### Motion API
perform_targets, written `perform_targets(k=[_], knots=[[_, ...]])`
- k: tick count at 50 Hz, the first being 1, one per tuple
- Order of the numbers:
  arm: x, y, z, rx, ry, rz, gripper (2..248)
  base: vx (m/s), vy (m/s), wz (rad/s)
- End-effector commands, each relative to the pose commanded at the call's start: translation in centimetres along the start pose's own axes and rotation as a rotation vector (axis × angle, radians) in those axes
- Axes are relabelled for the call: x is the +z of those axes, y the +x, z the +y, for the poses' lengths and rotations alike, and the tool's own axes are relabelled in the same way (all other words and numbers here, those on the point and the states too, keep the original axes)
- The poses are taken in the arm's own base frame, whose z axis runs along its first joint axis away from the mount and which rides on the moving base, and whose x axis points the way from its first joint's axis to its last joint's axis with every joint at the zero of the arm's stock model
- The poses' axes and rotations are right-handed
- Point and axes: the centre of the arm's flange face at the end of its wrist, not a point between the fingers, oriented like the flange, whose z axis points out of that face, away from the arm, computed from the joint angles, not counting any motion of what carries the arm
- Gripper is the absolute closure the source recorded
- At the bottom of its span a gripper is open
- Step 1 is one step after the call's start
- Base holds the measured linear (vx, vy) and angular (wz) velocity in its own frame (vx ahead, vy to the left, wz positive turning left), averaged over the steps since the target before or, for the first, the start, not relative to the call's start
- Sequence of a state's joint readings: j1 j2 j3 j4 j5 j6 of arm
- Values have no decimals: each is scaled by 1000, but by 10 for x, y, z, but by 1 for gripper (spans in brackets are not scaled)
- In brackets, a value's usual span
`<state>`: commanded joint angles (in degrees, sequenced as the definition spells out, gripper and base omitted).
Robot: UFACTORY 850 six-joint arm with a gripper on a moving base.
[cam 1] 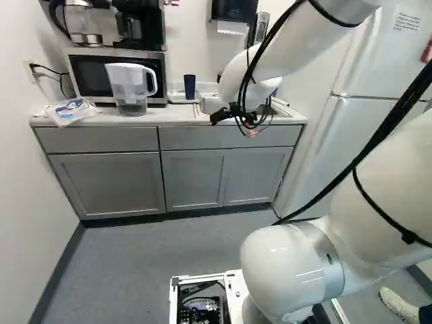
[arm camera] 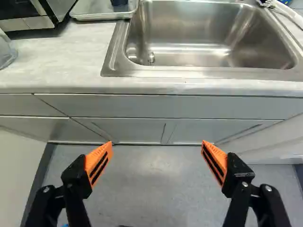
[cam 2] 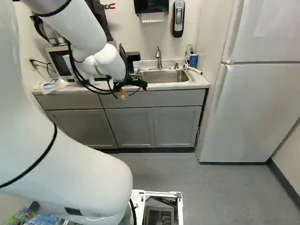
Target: Rinse the cup and place it in the tray
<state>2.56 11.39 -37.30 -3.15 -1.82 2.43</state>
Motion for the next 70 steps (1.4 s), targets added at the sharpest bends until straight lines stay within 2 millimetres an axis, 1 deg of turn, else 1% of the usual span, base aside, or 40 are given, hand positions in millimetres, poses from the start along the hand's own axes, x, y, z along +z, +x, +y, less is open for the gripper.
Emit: perform_targets(k=[14, 33, 52, 70], knots=[[8, -32, 2, 7, 1, 69, 3, 0, 0, 0], [15, -82, 4, 18, -4, 173, 3, 0, 0, 0], [15, -124, 7, 26, -12, 260, 3, 0, 0, 0], [12, -157, 8, 31, -21, 325, 3, 0, 0, 0]])
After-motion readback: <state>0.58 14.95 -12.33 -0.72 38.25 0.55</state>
